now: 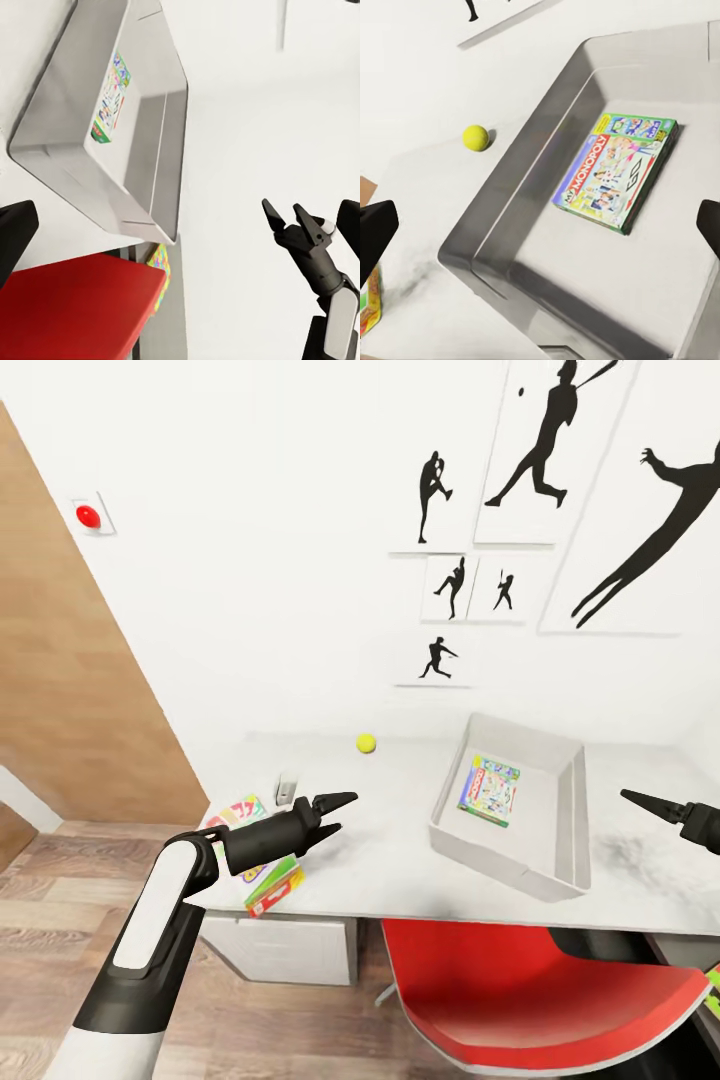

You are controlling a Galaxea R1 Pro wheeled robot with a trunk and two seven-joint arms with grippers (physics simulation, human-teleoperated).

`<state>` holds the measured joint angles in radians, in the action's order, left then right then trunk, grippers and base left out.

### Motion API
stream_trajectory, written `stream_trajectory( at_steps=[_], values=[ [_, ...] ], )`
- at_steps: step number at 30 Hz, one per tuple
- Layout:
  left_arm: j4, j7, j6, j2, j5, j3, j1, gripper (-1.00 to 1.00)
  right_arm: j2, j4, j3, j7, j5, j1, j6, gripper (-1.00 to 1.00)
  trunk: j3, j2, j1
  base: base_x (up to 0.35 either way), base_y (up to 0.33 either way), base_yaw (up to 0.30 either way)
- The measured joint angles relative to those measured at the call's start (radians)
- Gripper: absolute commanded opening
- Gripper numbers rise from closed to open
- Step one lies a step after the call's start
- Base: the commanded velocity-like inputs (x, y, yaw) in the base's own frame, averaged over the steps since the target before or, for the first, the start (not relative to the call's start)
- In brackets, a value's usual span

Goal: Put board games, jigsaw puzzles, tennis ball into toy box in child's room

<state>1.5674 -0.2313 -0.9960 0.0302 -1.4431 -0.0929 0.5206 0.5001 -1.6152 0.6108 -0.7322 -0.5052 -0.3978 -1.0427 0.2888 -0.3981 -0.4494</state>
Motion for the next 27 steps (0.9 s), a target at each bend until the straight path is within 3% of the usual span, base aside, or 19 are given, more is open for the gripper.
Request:
stream_trajectory(
  at_steps=[27],
  values=[
    [0.0,-0.006,0.0,0.0,0.0,0.0,0.0,1.0,-0.002,0.0,0.0,0.001,0.0,0.0,0.0,1.0,-0.04,0.0,0.0,-0.006,0.0,0.124]
  ],
)
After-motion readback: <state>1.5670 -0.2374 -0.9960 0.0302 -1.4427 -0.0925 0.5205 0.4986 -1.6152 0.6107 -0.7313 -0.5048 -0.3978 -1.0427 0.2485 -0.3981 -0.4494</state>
